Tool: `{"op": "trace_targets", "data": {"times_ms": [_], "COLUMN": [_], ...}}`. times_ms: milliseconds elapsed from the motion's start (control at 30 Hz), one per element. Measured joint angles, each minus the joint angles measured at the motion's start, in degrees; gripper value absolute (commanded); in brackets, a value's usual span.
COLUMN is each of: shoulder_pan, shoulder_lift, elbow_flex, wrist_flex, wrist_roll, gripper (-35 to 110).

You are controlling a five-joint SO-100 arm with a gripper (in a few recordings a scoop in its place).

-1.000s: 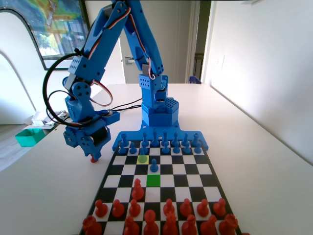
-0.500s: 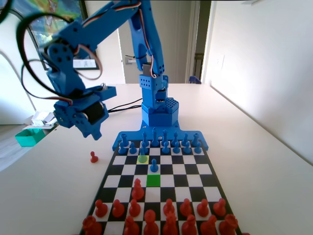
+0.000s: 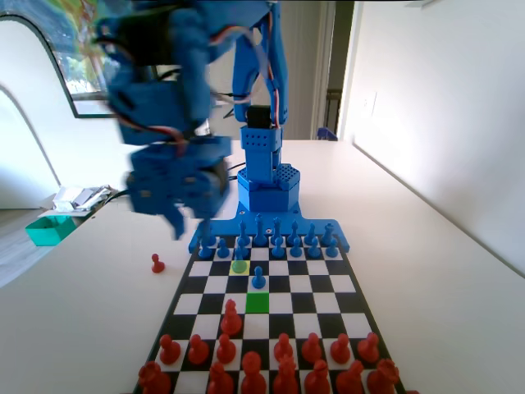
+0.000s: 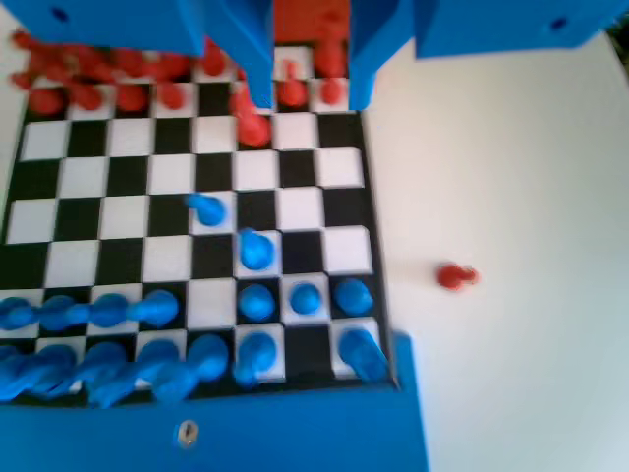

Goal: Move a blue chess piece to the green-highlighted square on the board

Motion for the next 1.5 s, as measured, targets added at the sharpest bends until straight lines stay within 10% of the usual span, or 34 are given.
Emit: {"op": "trace_targets", "data": {"times_ms": [1500], "shoulder_pan": [-5.2], "shoulder_lift": [6.9], "elbow_flex": [34.3], "wrist_flex": [-32.0], "wrist_roll": [-6.8], "gripper": [11]}}
